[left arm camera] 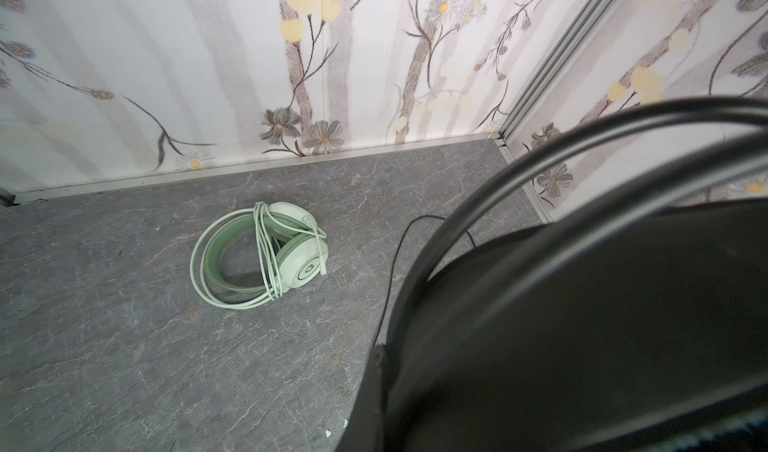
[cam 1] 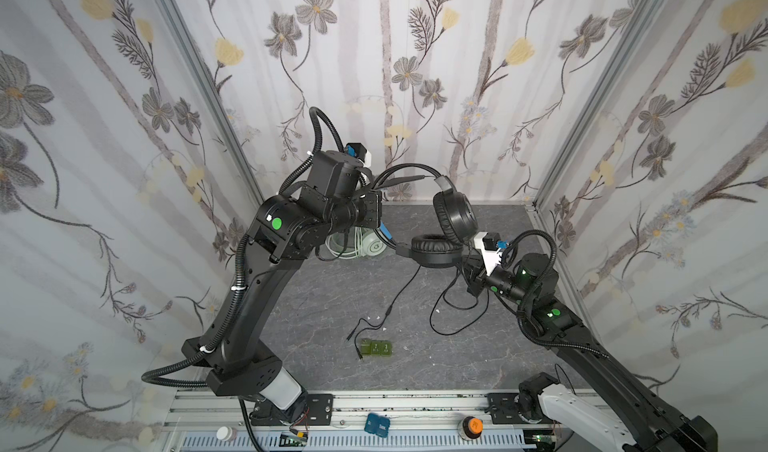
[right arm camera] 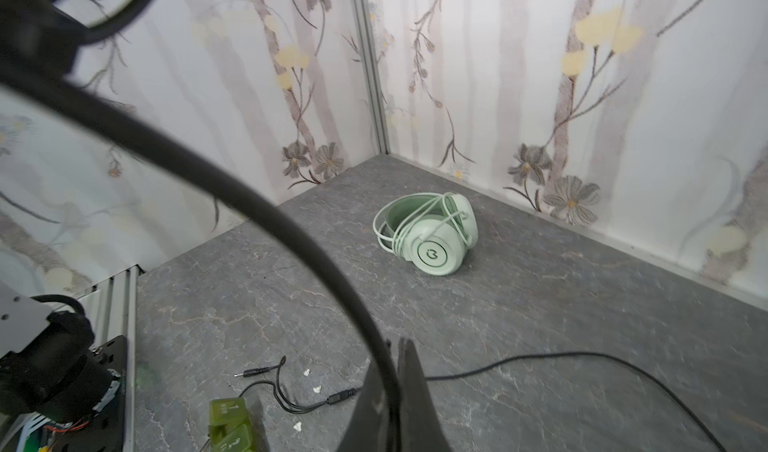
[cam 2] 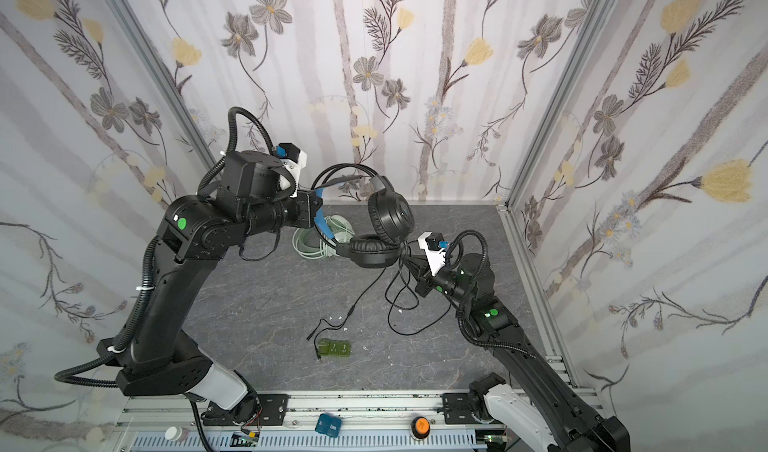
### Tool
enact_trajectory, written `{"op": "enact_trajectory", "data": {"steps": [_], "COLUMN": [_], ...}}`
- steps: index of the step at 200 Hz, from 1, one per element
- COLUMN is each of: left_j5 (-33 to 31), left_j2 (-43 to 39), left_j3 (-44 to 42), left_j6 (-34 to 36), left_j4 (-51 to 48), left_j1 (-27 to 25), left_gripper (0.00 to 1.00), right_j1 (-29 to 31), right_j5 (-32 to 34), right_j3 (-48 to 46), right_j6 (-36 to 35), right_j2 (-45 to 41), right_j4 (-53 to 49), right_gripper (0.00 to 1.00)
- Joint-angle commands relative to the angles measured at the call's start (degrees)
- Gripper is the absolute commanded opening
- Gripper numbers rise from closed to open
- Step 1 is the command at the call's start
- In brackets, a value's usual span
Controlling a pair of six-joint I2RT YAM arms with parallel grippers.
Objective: Wrap the headphones
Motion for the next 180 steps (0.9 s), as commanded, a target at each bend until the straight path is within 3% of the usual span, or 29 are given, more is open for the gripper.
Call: {"op": "enact_trajectory", "data": {"steps": [1, 47, 83, 94, 108, 134, 162, 173, 180], "left_j5": [-4.1, -10.5, -10.4, -10.0, -9.2, -8.0, -6.7, -5.8, -5.6], "left_j2": [-1.1, -5.0, -8.8, -9.2, -9.5, -9.4, -8.8, -7.9, -7.3], "left_j3": [0.0, -3.9, -8.6, -9.1, -9.8, -10.6, -10.4, -9.4, -8.5], "left_j6": [-2.0, -3.3, -2.9, -2.9, -3.0, -3.1, -3.5, -3.6, -3.5], "left_j4": [5.3, 9.1, 12.3, 11.9, 11.8, 11.1, 11.0, 10.2, 9.5], "left_j1": [1.0, 3.7, 5.8, 6.3, 6.7, 6.9, 7.5, 7.8, 7.8], "left_gripper": [0.0, 0.0, 0.0, 0.0, 0.0, 0.0, 0.0, 0.0, 0.0], "right_j1": [-0.2, -4.6, -9.3, -9.9, -10.1, -10.1, -10.0, -9.7, -9.1], "right_j5": [11.0, 26.7, 35.3, 36.9, 37.9, 36.7, 29.1, 25.3, 24.4], "right_j3": [-1.0, 1.0, 4.3, 4.4, 6.3, 7.0, 6.8, 6.1, 5.4], "right_j6": [2.2, 2.8, 3.8, 4.4, 5.0, 4.2, -0.3, -2.8, -4.0], "right_j2": [-0.9, -0.9, 5.1, 6.2, 6.0, 4.1, -1.1, -4.4, -6.7], "right_j4": [-4.3, -16.5, -25.8, -27.4, -27.7, -26.5, -23.2, -21.4, -20.1], "right_gripper": [0.0, 0.0, 0.0, 0.04, 0.17, 0.54, 0.66, 0.97, 1.0]}}
